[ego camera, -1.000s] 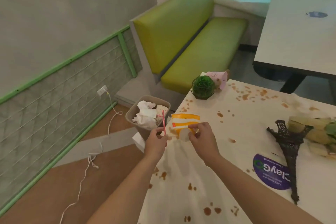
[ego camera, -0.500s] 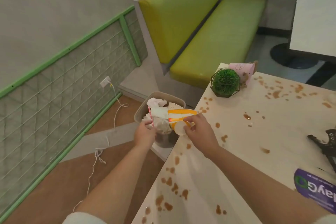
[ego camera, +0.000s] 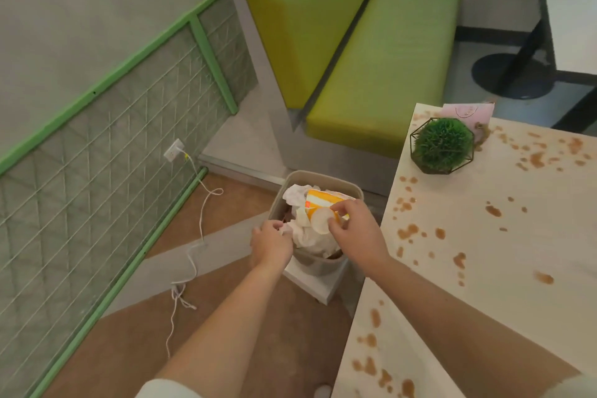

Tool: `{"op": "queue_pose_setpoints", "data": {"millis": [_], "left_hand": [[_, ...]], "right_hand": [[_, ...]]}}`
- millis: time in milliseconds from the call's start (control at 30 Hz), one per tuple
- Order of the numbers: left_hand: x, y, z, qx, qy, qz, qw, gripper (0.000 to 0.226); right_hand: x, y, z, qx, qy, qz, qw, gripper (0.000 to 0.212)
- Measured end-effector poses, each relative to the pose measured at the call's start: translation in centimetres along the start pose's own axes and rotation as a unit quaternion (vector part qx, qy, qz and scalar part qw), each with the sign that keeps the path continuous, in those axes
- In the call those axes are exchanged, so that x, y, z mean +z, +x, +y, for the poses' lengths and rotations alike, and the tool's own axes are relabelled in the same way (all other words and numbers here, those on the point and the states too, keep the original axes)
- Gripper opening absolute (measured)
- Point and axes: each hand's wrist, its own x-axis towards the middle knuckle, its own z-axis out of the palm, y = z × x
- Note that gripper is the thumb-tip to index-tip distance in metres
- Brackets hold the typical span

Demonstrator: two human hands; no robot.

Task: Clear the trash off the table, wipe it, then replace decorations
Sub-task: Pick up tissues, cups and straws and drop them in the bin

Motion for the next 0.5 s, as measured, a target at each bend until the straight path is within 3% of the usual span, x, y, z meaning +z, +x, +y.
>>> {"op": "queue_pose_setpoints", "data": {"millis": [100,233,500], "left_hand": [[-0.1,0.8,-1.2,-0.015,0.009,0.007,1.0,0.043],[-0.1,1.8,-2.0,-0.013,-0.026,-0.029,0.999,0.072],[0.4,2.6,-2.6,-0.014,-0.072,-0.037,0.997,0.075]], "right_hand": [[1.4,0.3,-0.4,-0.027,-0.115,0.007,0.993,0.037],[3.4,0.8,0.0,-0.036,-0.169,-0.12,0.978,0.042],[6.0,2.0,1.3,-0.01,-0.26,-0.26,0.93,0.042]]}}
